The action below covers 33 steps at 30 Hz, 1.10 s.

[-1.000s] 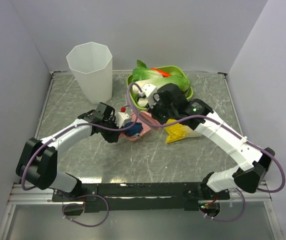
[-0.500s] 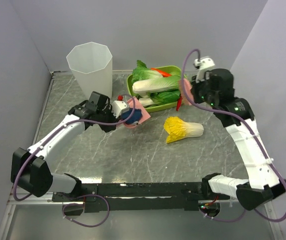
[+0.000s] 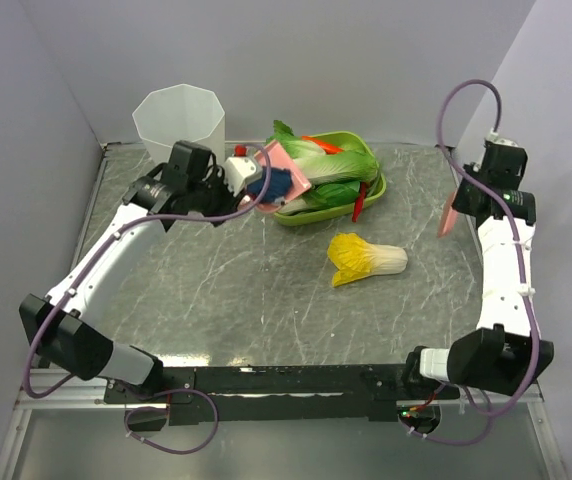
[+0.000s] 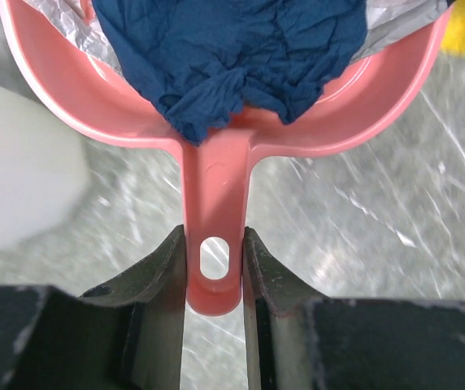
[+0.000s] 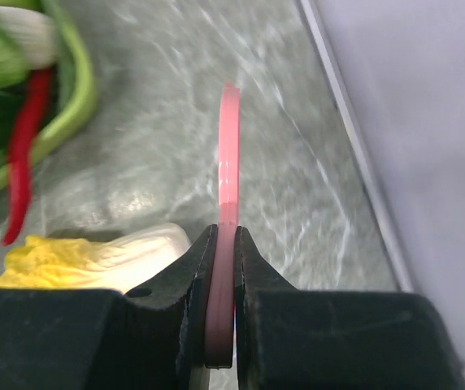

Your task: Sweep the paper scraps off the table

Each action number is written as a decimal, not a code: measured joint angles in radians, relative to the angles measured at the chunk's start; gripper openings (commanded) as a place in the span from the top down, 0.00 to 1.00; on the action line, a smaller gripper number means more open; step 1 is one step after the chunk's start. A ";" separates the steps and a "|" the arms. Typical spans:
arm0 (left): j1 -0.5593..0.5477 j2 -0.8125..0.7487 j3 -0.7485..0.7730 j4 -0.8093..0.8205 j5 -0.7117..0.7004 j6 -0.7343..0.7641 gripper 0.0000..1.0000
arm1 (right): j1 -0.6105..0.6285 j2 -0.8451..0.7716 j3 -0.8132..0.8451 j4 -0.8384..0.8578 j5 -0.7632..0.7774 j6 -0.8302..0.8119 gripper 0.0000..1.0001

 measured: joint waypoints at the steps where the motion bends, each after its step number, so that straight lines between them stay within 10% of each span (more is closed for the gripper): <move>1: 0.000 0.013 0.029 -0.001 -0.005 0.000 0.99 | -0.032 0.010 -0.010 -0.005 -0.008 0.021 1.00; 16: 0.103 0.176 0.432 -0.009 -0.139 -0.004 0.99 | -0.138 0.018 -0.138 -0.044 -0.145 0.173 1.00; 33: 0.472 0.301 0.606 0.061 -0.288 0.163 0.99 | -0.140 -0.003 -0.219 -0.021 -0.214 0.212 1.00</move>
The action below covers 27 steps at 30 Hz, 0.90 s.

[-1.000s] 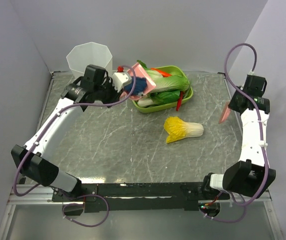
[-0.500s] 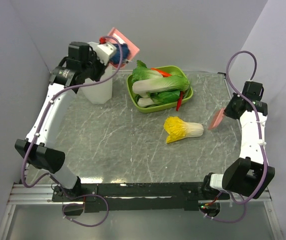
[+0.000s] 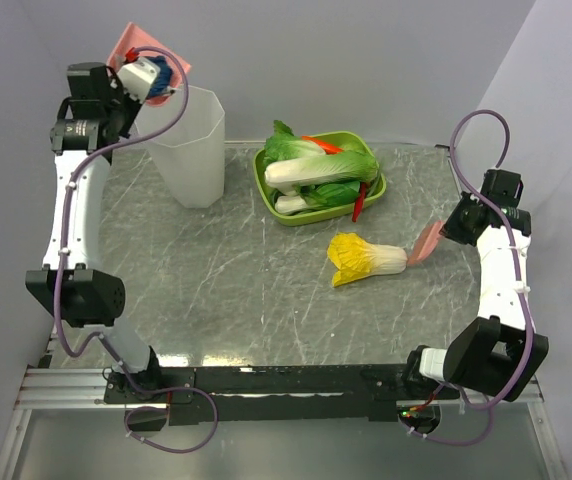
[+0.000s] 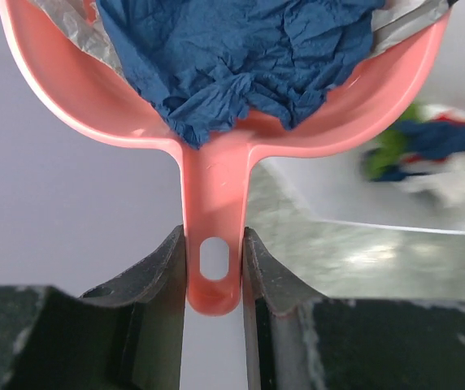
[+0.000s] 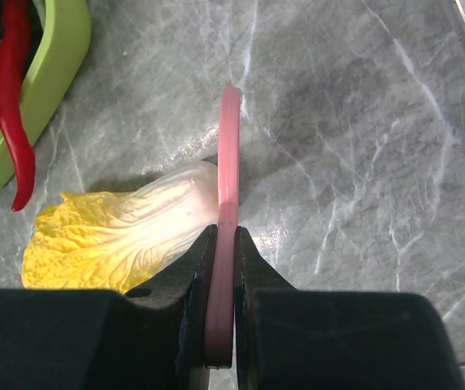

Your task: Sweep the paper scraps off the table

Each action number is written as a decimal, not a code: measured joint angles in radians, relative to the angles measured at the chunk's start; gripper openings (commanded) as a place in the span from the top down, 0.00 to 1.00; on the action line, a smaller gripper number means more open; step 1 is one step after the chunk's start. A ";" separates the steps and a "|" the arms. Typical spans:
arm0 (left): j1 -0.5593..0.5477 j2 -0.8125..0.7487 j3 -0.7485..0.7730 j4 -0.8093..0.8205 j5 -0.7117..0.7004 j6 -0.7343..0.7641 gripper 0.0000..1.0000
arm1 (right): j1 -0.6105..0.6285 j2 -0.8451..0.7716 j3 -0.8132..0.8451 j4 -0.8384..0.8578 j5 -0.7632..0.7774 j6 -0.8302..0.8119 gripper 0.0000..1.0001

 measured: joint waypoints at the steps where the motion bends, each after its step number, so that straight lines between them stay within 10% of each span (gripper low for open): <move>1: 0.014 0.010 0.010 0.005 -0.006 0.024 0.99 | 0.000 0.000 0.000 0.000 -0.003 0.000 1.00; 27: 0.089 0.119 -0.103 0.387 -0.093 1.050 0.99 | -0.019 -0.048 -0.061 0.014 -0.045 0.015 1.00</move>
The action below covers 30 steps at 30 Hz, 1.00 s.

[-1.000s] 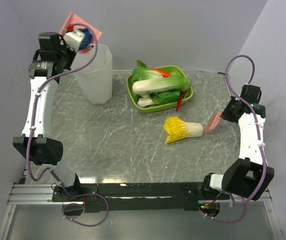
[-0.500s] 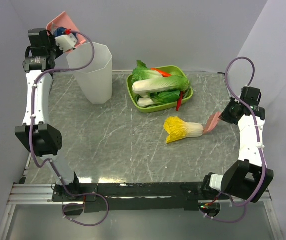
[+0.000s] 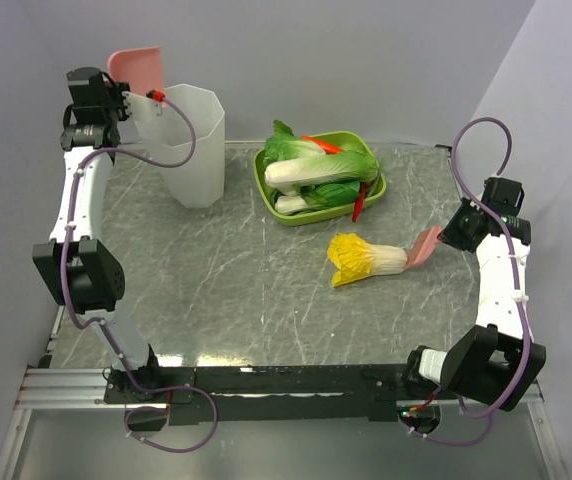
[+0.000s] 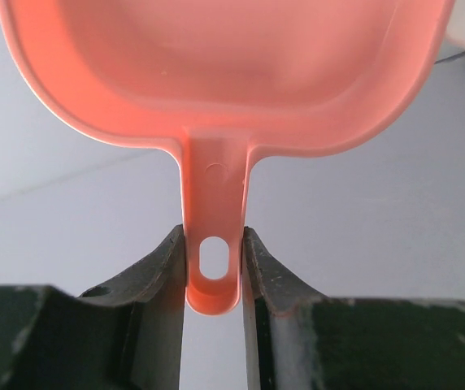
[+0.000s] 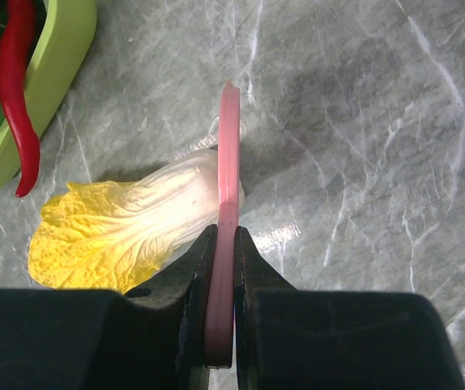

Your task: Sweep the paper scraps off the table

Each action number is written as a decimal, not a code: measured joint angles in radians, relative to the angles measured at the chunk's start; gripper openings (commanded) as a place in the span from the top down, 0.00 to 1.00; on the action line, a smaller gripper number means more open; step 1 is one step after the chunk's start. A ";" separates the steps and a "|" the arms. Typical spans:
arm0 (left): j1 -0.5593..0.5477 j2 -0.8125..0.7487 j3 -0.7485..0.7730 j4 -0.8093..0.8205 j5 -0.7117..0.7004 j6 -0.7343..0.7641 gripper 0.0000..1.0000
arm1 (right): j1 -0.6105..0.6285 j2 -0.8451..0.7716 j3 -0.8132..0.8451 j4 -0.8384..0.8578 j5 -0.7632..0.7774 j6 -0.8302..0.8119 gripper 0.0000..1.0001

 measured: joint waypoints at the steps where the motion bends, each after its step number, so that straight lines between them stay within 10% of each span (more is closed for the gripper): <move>1: 0.000 -0.002 -0.018 0.019 0.002 0.024 0.99 | 0.000 -0.001 -0.001 0.000 -0.001 0.000 1.00; 11: -0.009 -0.011 -0.060 0.151 0.017 0.078 0.99 | -0.005 -0.006 -0.004 0.000 -0.012 0.001 1.00; 30: -0.169 -0.411 -0.136 -0.257 0.317 -0.607 0.99 | -0.007 0.050 0.061 -0.018 -0.040 -0.026 1.00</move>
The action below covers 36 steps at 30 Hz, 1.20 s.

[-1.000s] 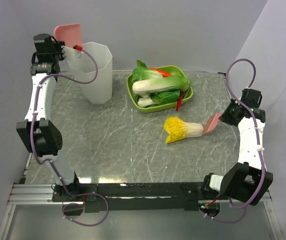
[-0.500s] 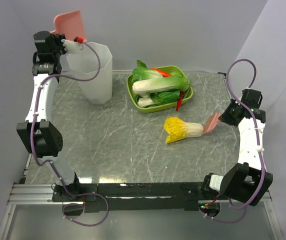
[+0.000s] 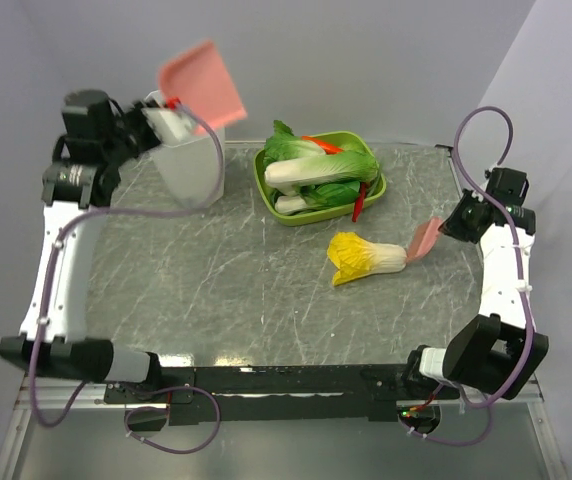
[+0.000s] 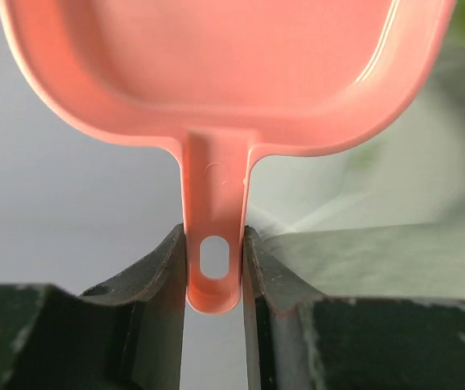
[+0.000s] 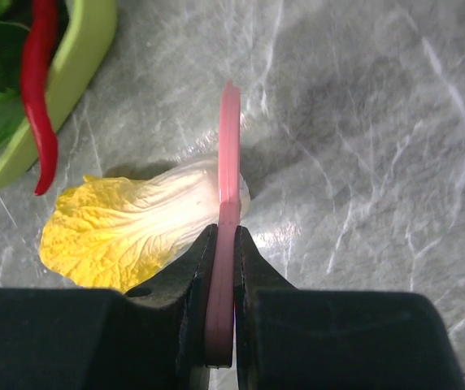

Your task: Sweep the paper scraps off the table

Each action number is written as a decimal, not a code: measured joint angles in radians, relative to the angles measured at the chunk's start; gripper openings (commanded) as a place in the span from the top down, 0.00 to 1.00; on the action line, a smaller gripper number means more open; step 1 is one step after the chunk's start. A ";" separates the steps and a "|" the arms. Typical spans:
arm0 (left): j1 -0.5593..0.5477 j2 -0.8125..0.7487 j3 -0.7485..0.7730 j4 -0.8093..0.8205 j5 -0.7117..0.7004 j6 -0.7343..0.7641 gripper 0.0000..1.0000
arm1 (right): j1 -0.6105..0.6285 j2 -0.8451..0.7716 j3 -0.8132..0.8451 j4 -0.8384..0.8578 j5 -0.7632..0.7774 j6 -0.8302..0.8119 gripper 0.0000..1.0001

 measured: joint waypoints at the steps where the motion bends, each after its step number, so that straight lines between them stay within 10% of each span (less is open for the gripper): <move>1: -0.032 -0.035 -0.031 -0.047 0.036 -0.006 0.99 | 0.000 0.008 0.022 -0.004 -0.003 -0.015 1.00; 13: -0.280 -0.145 -0.448 -0.444 0.261 -0.100 0.99 | 0.013 0.069 0.253 -0.033 -0.016 -0.407 1.00; 25: -0.286 -0.146 -0.755 -0.445 0.187 -0.163 0.99 | 0.144 -0.066 -0.299 0.351 0.256 -1.093 1.00; 36: -0.286 0.001 -0.818 -0.304 0.087 -0.264 0.73 | 0.153 -0.187 -0.552 0.510 0.296 -1.304 1.00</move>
